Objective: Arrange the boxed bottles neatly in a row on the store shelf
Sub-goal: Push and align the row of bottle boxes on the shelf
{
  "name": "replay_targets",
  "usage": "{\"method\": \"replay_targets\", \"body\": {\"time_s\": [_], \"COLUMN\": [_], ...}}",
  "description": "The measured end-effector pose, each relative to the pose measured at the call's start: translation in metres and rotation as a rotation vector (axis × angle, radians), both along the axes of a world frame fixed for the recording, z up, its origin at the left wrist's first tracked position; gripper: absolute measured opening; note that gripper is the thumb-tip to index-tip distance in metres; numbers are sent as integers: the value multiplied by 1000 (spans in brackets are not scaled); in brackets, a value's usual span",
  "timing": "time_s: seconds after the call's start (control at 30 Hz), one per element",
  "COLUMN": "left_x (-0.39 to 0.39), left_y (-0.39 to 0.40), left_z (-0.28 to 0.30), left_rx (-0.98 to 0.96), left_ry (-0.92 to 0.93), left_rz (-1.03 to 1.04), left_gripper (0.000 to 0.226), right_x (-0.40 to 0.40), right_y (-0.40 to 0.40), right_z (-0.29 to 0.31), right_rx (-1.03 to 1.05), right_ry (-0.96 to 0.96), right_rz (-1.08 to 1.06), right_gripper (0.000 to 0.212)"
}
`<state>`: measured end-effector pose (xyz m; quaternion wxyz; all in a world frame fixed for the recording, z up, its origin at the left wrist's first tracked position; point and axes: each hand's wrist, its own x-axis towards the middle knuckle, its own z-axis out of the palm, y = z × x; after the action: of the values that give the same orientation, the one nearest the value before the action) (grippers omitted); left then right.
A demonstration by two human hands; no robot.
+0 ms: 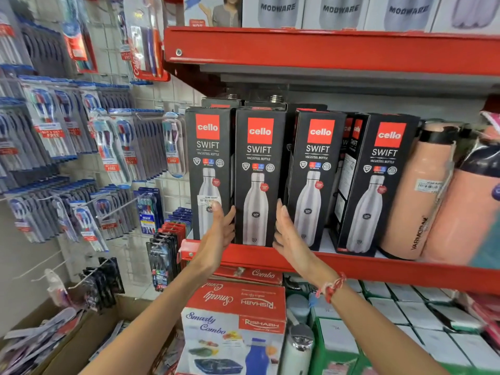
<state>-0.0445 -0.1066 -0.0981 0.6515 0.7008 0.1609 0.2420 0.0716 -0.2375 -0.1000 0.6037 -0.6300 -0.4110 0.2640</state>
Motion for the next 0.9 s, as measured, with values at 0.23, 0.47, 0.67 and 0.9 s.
{"method": "replay_targets", "body": {"time_s": [0.23, 0.47, 0.67, 0.9], "left_x": [19, 77, 91, 63], "left_y": [-47, -91, -92, -92], "left_z": [-3, -11, -8, -13], "left_rx": [288, 108, -8, 37], "left_ry": [-365, -68, -38, -76], "left_rz": [360, -1, 6, 2], "left_gripper": [53, 107, 107, 97], "right_x": [15, 51, 64, 57], "right_y": [-41, -62, -51, -50], "right_z": [-3, -8, -6, -1], "right_rx": [266, 68, 28, -51], "right_ry": [-246, -52, 86, 84], "right_rz": [-492, -477, -286, -322], "right_gripper": [45, 69, 113, 94]}}
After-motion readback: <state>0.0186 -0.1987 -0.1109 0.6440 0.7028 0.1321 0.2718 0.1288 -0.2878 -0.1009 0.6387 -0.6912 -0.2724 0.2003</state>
